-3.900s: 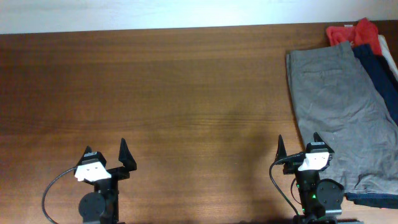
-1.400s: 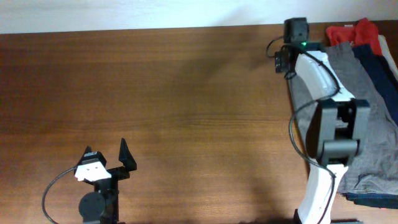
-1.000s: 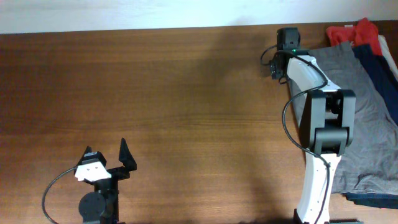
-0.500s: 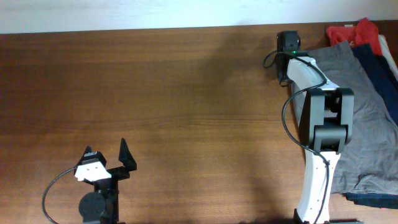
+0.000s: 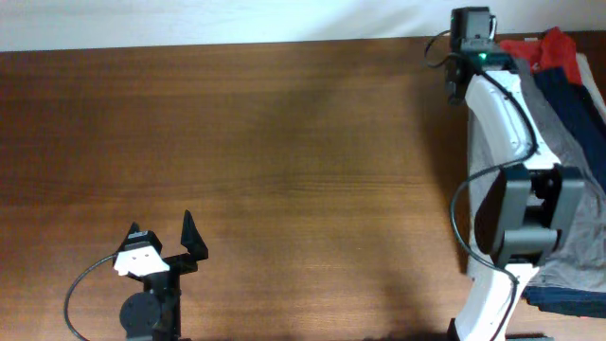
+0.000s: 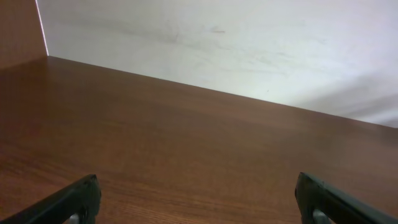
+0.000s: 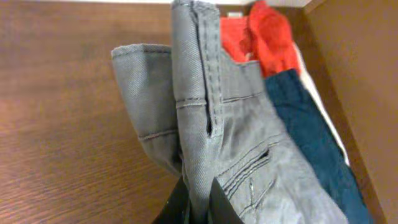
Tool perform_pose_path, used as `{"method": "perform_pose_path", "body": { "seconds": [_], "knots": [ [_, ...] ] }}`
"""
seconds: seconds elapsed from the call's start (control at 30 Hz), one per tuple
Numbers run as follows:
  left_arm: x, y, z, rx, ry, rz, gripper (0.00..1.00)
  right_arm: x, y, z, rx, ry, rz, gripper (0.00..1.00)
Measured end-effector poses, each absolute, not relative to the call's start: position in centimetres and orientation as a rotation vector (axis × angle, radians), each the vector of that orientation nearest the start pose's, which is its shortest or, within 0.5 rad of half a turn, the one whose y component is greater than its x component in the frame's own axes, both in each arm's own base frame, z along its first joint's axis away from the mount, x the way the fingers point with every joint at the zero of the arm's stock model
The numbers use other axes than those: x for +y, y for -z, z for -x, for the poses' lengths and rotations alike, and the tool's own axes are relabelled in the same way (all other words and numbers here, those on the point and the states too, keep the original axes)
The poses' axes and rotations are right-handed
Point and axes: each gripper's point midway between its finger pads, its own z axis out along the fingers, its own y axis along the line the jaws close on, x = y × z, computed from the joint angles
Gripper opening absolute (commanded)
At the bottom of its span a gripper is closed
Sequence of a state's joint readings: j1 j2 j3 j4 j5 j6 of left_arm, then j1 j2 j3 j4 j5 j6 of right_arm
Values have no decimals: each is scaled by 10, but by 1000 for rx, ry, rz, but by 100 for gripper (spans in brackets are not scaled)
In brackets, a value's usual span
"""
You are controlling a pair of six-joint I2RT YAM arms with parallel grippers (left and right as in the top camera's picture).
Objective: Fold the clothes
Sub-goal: 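Pull the grey shorts left and lay them flat mid-table, release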
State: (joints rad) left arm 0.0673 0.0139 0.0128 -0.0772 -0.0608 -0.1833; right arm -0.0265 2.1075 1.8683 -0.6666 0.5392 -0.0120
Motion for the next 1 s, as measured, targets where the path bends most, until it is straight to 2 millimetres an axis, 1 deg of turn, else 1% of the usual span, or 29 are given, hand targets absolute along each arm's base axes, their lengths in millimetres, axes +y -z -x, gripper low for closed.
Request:
{"method": "perform_pose_path", "body": {
  "seconds": [0.13,0.2,0.23,0.27,0.33,0.37,0.4,0.43,0.47,0.5,0.57,0.63,0.67,0.73,0.8,0.83,0.87,0.9,0.93,0.97,1.0],
  "knots": [
    [27,-158,-245,1630,38,252,99,-102,-204,-530,2355,657,-279,4],
    [27,-158,-245,1630,38,252,99,-97,-213,-527,2346,623,-283,4],
    [27,-158,-245,1630,38,252,99,-86,-219,-526,2346,570,-262,4],
    [27,-158,-245,1630,38,252,99,-68,-222,-528,2347,515,-224,4],
    [27,-158,-245,1630,38,252,100,-25,-220,-534,2356,403,-123,4],
    [27,-158,-245,1630,38,252,99,17,-219,-536,2359,300,-33,4],
    [27,-158,-245,1630,38,252,99,64,-219,-536,2350,193,55,4],
    [27,-158,-245,1630,38,252,99,105,-221,-533,2333,107,128,4],
    [27,-158,-245,1630,38,252,99,150,-224,-527,2311,12,208,4],
    [27,-158,-245,1630,38,252,99,200,-226,-514,2292,-86,303,4],
    [27,-158,-245,1630,38,252,99,265,-227,-486,2273,-195,429,4],
    [27,-158,-245,1630,38,252,99,317,-227,-453,2264,-288,527,4],
    [27,-158,-245,1630,38,252,99,340,-227,-436,2259,-330,572,4],
    [27,-158,-245,1630,38,252,99,370,-228,-415,2245,-387,621,4],
    [27,-158,-245,1630,38,252,99,385,-228,-403,2242,-429,633,5],
    [27,-158,-245,1630,38,252,99,390,-228,-400,2242,-450,639,39],
    [27,-158,-245,1630,38,252,99,393,-228,-397,2245,-463,644,81],
    [27,-158,-245,1630,38,252,99,396,-227,-393,2252,-482,649,94],
    [27,-158,-245,1630,38,252,99,400,-227,-389,2258,-502,657,94],
    [27,-158,-245,1630,38,252,99,403,-228,-385,2260,-522,667,97],
    [27,-158,-245,1630,38,252,100,402,-226,-382,2275,-520,676,98]
  ]
}}
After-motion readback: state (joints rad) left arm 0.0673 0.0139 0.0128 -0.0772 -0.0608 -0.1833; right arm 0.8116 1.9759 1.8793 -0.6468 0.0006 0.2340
